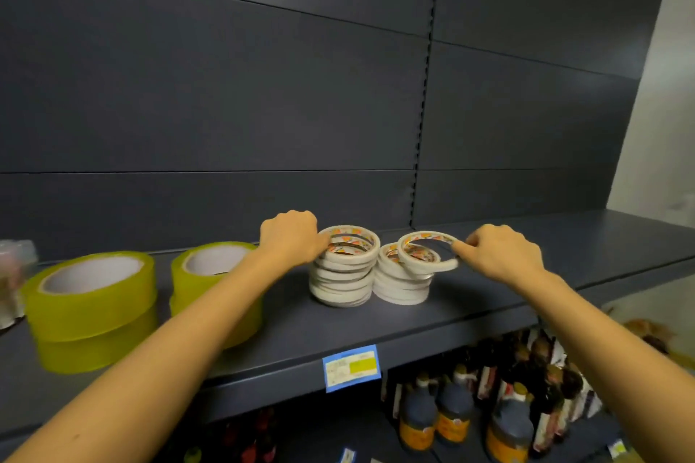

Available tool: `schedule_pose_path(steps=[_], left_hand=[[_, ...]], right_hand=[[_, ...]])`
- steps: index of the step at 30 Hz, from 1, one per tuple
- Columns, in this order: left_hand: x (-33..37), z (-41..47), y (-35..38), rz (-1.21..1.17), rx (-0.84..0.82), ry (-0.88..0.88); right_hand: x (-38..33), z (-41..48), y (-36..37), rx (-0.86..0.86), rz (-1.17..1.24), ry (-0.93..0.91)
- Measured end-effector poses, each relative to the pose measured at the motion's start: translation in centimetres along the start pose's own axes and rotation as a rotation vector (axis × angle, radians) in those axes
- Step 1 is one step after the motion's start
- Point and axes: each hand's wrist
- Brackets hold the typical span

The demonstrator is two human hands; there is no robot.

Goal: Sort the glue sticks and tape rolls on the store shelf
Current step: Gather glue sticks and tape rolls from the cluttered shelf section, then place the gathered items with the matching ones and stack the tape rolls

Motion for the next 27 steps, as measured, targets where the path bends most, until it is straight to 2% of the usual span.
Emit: schedule_pose_path(steps=[4, 8, 11, 13, 19, 24, 27], left_hand=[[0.6, 0.5, 0.3, 0.076, -0.026, -0.045], [0.2, -0.5, -0.7, 0.128, 0.069, -0.06], [-1.2, -2.1, -2.0, 0.162, 0.189, -0.072], [-2.7, -3.5, -3.0, 0.179, 0.272, -0.081], [-9.5, -9.3, -6.0, 0.215, 0.414, -0.166], [-16.4, -16.5, -7.7, 0.273, 0.44, -0.357], [-20.0, -21.3, -8.5, 0.304, 0.433, -0.473]], right_hand=[[-0.2, 2.4, 1.1, -0.024, 0.047, -0.064], [-0.8, 3.5, 1.9, -0.11, -0.057, -0.128], [-1.6, 3.9, 1.5, 0.01, -0.119, -0.176], [-3.1, 3.7, 0.8, 0.08, -0.026, -0.242], [-12.8, 0.5, -0.1, 0.1, 0.16, -0.685], [-22.8, -5.1, 0.9, 0.081, 0.237, -1.045], [-28.0, -8.4, 1.5, 0.014, 0.28, -1.177]])
Point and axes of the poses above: each hand's wrist, its own z-axis towards the middle knuckle, its own y-axis out of the palm, x = y × z, and after that the axes turned 9 degrees about -x, right-handed
